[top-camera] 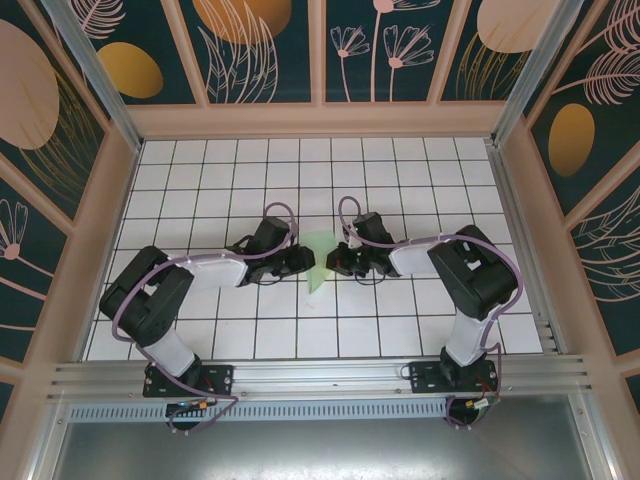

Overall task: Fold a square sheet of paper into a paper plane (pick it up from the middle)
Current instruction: Third fold the triangle at the center of the table.

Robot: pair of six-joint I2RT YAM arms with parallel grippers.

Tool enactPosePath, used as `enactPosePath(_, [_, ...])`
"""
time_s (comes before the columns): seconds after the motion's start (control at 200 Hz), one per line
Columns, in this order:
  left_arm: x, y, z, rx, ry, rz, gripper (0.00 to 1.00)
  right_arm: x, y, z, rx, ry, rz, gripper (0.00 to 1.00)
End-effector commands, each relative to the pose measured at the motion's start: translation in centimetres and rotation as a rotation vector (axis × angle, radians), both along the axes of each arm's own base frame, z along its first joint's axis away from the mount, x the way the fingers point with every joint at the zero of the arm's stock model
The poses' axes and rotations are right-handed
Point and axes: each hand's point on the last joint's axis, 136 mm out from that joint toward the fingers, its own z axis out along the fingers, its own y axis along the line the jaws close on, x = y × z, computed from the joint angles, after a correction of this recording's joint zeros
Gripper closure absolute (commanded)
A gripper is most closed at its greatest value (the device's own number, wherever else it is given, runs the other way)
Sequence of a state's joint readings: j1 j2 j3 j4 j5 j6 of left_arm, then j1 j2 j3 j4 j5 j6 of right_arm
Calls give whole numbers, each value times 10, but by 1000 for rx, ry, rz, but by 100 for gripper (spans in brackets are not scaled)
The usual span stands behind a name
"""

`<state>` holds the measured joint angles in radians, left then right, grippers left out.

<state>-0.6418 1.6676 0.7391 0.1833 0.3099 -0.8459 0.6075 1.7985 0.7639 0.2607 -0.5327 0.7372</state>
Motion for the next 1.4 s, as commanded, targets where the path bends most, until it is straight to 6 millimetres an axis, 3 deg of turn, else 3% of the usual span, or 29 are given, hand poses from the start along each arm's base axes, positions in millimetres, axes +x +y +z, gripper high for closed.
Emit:
enactPosePath(0.0, [7, -12, 6, -35, -22, -28, 77, 2, 4, 12, 31, -31, 27, 100])
enactPosePath(0.17, [9, -7, 0, -2, -18, -12, 91, 1, 5, 15, 40, -42, 39, 100])
enactPosePath(0.38, [8, 6, -10, 69, -10, 28, 98, -1, 7, 17, 49, -49, 55, 100])
enactPosePath(0.831, [9, 15, -19, 105, 7, 74, 100, 0, 10, 22, 66, -64, 70, 100])
enactPosePath(1.391, [8, 22, -25, 124, 25, 110, 100, 20, 10, 34, 37, -127, 27, 100])
